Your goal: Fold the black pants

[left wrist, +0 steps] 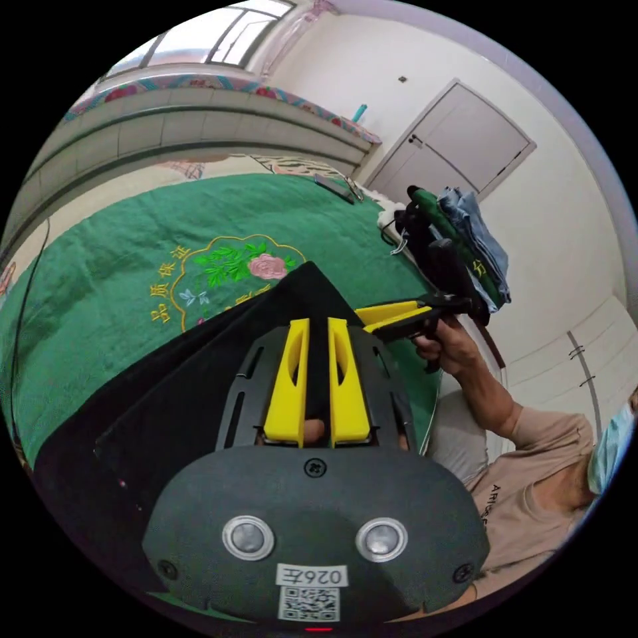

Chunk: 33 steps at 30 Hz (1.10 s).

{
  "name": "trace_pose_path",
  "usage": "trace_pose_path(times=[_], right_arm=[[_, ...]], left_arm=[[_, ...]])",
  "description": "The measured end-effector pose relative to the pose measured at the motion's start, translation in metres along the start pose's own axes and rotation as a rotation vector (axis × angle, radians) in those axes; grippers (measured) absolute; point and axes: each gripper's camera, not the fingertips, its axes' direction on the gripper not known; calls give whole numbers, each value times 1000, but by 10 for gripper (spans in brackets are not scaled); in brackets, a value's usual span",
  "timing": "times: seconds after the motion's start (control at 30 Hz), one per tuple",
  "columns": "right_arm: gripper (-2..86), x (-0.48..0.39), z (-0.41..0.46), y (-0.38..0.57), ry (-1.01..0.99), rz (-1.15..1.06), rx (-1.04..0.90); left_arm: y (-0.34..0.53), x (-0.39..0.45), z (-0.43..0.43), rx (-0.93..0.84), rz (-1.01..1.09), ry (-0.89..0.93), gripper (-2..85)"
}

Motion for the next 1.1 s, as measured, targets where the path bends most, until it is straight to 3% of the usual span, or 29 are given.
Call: trace_pose_path(times=[0.03, 0.1, 0.23, 0.37, 0.5, 0.63, 0.73, 0.83, 0.97, 1.03, 1.1], right_arm=[[118, -1, -2, 0, 20, 10, 22], [32, -11, -12, -3, 69, -40, -2], [-7, -33, -32, 0, 79, -104, 56], [-11, -93, -35, 5, 346, -306, 63], [-11, -132, -40, 16, 470, -440, 84], [-11, -139, -49, 16, 402, -457, 85], [-11, -150, -54, 20, 391, -497, 105], [-11, -168, -59, 30, 396, -557, 141], [0, -168, -64, 30, 449, -521, 130], [30, -166, -72, 29, 424, -506, 126], [117, -163, -83, 29, 386, -455, 160]], left_arm=[[-15, 2, 16, -45, -10, -6, 71], [-34, 2, 38, -127, -37, 20, 96], [-66, 8, 64, -270, -81, 58, 127], [-86, 16, 66, -369, -107, 73, 138], [-85, 16, 48, -356, -133, 84, 173], [-81, 12, 28, -264, -196, 309, 257], [-89, 29, 36, -325, -178, 201, 255], [-100, 49, 57, -468, -149, -40, 170], [-113, 68, 63, -554, -105, -159, 114], [-116, 71, 57, -546, -117, -201, 81], [-117, 71, 48, -528, -143, -220, 62]])
